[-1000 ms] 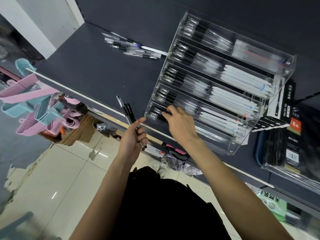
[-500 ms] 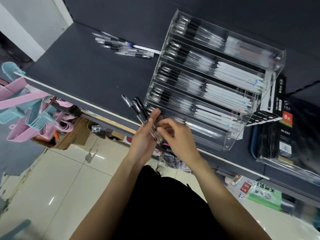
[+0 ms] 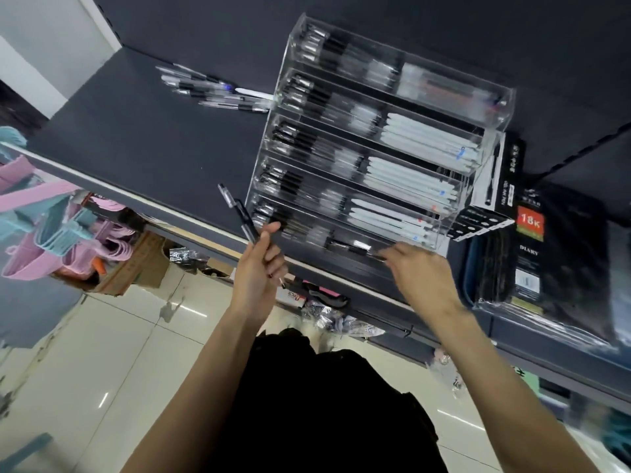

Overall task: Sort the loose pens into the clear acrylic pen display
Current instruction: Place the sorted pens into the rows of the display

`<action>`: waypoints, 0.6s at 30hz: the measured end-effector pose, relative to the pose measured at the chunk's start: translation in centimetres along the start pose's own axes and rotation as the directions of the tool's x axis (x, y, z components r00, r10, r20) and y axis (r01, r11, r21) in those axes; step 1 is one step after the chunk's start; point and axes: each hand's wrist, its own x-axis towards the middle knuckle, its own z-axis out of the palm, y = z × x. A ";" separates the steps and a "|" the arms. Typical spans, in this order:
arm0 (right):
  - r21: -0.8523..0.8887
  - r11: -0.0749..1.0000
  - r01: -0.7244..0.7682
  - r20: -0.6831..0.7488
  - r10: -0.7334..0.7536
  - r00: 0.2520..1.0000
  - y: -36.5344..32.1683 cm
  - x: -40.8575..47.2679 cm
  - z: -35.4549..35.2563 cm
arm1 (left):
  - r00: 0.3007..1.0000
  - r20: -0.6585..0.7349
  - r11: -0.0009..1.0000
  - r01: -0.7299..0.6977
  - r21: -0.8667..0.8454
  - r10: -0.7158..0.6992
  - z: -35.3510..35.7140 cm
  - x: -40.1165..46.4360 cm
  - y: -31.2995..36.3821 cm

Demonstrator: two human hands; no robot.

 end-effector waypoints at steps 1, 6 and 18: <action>0.018 0.999 0.040 0.041 -0.040 0.998 0.2 0.3 0.0 | 1.000 -0.015 1.000 0.000 -0.009 0.000 0.1 -0.2 -0.2; 0.204 0.976 0.082 0.093 -0.102 0.990 1.0 0.9 0.1 | 0.998 -0.042 0.994 -0.042 -0.100 0.038 0.6 -0.9 -1.3; 0.138 0.980 0.147 0.151 -0.168 0.974 0.8 0.7 -0.7 | 0.999 0.024 0.998 -0.020 -0.053 0.021 2.9 -2.9 -3.7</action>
